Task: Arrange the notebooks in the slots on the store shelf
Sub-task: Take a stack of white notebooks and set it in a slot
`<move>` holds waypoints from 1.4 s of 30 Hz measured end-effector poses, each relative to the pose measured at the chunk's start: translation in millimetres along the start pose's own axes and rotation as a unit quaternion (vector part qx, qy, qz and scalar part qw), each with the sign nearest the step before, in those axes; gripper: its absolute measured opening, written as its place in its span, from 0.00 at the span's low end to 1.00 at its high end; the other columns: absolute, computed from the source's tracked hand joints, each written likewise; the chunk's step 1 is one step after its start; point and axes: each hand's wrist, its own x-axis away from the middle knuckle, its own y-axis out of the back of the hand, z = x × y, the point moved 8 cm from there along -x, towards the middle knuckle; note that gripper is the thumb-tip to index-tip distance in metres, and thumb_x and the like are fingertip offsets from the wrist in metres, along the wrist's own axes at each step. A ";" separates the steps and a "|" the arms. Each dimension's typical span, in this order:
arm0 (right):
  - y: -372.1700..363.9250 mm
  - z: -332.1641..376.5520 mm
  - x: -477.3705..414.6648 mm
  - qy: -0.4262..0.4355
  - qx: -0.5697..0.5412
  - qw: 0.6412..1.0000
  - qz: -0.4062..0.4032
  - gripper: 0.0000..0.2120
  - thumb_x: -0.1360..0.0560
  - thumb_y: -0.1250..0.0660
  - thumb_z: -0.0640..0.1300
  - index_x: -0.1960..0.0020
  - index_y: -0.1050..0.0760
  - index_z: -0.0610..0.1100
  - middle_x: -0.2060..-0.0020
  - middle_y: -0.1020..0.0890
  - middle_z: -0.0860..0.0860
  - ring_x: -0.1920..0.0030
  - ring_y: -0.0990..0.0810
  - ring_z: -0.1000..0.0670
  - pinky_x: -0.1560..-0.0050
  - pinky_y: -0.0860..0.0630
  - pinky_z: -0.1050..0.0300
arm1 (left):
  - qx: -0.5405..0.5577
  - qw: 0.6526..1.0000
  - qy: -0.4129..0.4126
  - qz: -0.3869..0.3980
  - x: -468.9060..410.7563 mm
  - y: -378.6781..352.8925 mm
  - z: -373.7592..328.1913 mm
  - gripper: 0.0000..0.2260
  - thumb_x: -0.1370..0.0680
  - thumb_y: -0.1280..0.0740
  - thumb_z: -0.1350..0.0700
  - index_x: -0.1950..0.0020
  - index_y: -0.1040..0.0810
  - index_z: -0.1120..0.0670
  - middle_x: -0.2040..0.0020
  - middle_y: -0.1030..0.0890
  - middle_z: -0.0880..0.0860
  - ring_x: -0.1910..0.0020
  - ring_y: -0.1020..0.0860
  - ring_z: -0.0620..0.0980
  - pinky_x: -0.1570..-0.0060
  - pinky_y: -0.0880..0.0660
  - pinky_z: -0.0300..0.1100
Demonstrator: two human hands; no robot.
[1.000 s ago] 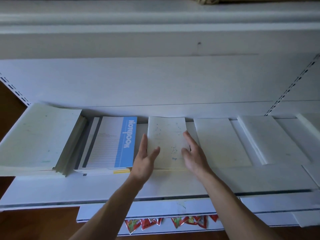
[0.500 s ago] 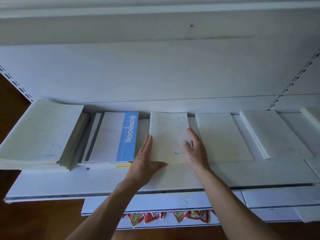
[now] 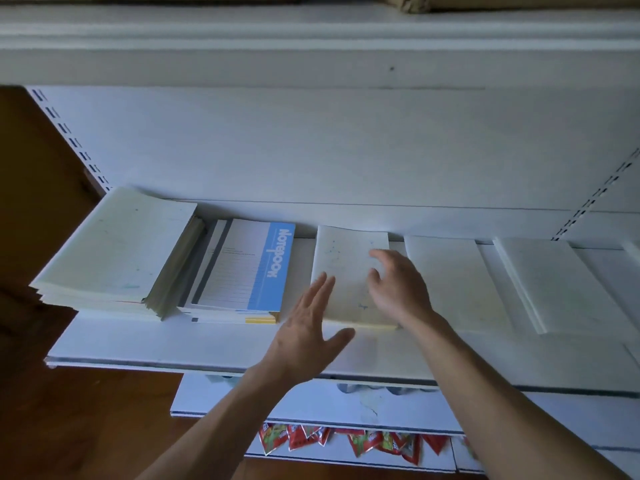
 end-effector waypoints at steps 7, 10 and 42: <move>-23.8 107.3 -20.5 0.142 0.154 0.975 0.076 0.17 0.23 0.44 0.41 0.35 0.30 0.44 0.35 0.27 0.48 0.34 0.31 0.46 0.40 0.30 0.52 | -0.213 0.970 0.052 -0.104 33.3 111.1 5.0 0.19 0.21 0.38 0.45 0.32 0.28 0.47 0.35 0.24 0.45 0.38 0.25 0.48 0.41 0.30 0.41; -44.5 163.4 -21.6 0.179 0.156 0.968 0.080 0.16 0.23 0.43 0.42 0.36 0.29 0.44 0.36 0.27 0.48 0.35 0.31 0.45 0.39 0.31 0.53 | -0.295 0.945 0.095 -0.108 47.9 159.4 30.3 0.17 0.20 0.41 0.43 0.34 0.27 0.46 0.38 0.22 0.44 0.40 0.25 0.46 0.40 0.30 0.42; -194.4 244.1 -11.0 -0.261 -0.528 0.797 0.134 0.11 0.25 0.34 0.39 0.43 0.23 0.43 0.51 0.17 0.43 0.52 0.18 0.42 0.52 0.22 0.47 | -0.367 0.928 0.067 0.027 61.8 267.7 213.7 0.41 0.24 0.63 0.31 0.21 0.57 0.59 0.20 0.55 0.57 0.22 0.62 0.52 0.25 0.66 0.50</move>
